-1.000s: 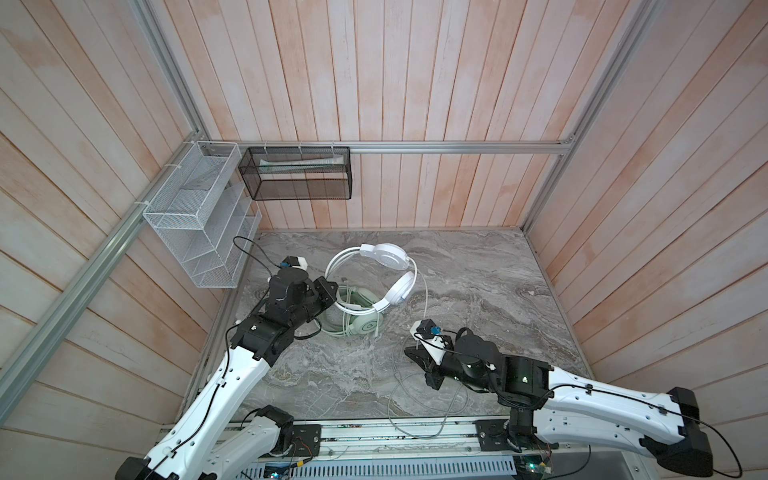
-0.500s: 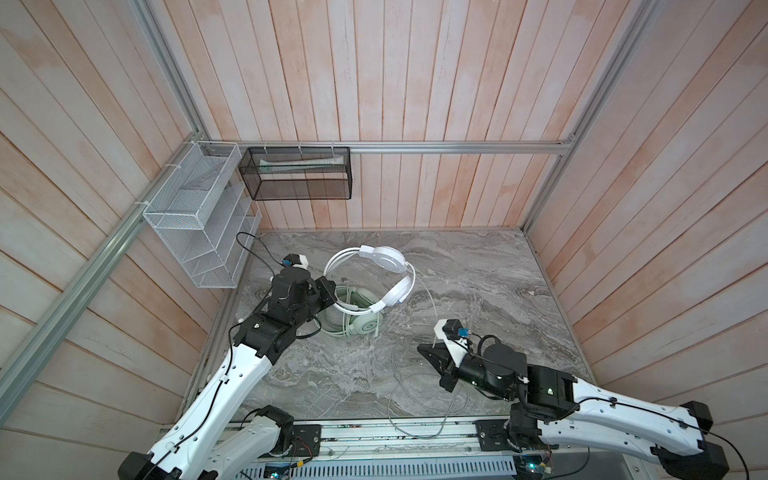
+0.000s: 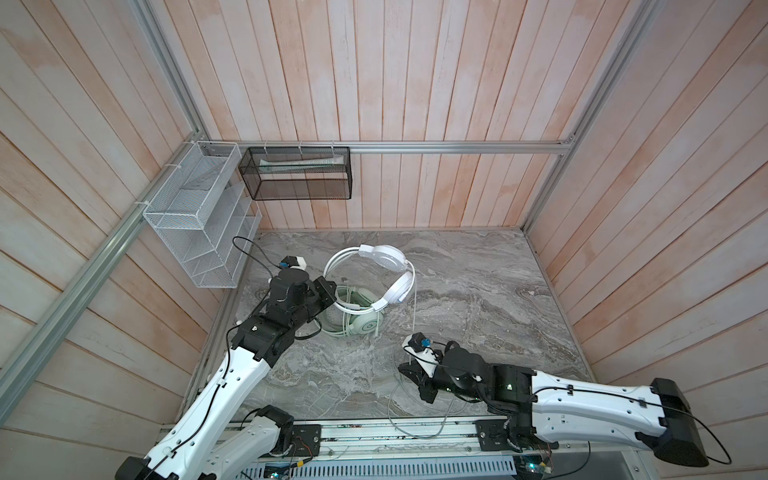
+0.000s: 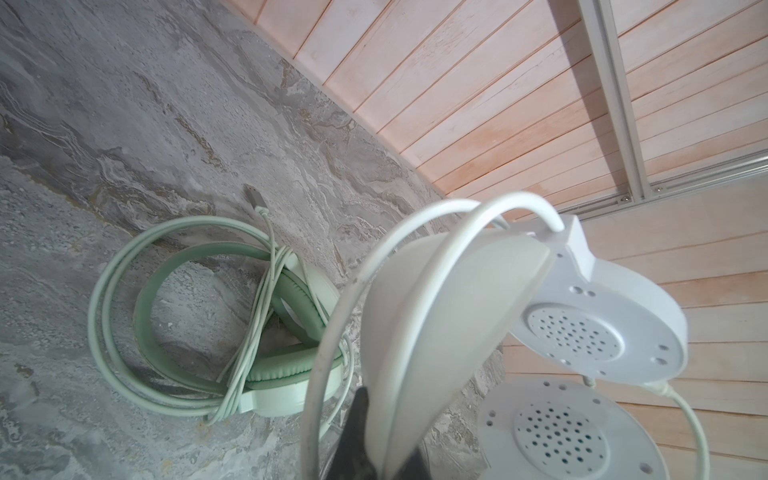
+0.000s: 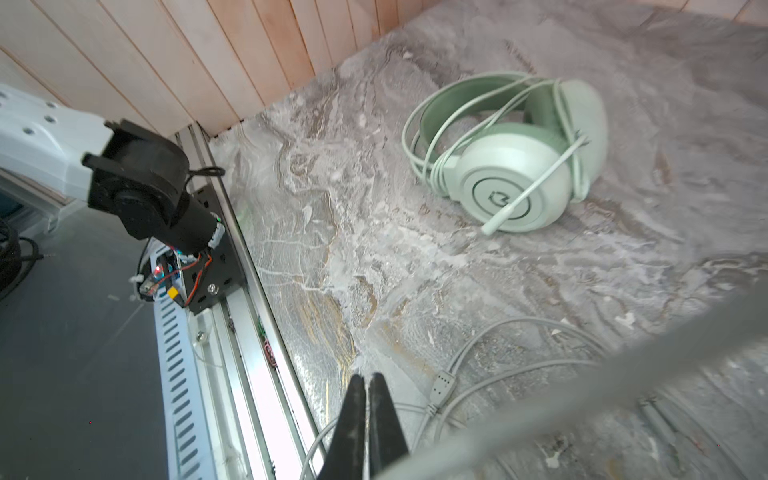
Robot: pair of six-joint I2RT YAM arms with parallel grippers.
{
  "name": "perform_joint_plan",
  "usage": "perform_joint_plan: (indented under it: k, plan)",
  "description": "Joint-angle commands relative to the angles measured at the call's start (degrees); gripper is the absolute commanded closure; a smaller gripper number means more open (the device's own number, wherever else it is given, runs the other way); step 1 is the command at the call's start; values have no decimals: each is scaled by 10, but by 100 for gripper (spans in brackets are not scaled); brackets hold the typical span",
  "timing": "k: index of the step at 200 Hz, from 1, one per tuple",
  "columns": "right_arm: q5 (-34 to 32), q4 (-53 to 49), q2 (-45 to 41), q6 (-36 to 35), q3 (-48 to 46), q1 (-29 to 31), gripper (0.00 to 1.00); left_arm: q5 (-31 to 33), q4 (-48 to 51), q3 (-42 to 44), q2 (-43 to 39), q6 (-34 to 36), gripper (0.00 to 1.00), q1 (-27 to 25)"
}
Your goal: Wrap the headphones
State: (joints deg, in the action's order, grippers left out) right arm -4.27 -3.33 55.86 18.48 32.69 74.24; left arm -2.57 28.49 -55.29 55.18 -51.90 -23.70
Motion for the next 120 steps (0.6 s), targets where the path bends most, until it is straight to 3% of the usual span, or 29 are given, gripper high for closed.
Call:
perform_joint_plan:
  k: [1,66,120]
  plan:
    - [26,54,36,6,11,7,100,-18,-57,9,-2,-42,100,-4]
    - [6,16,180,-41,121,6,100,13,-67,22,9,-14,100,-59]
    - [45,-21,176,-65,183,-33,100,62,-48,23,7,35,100,-95]
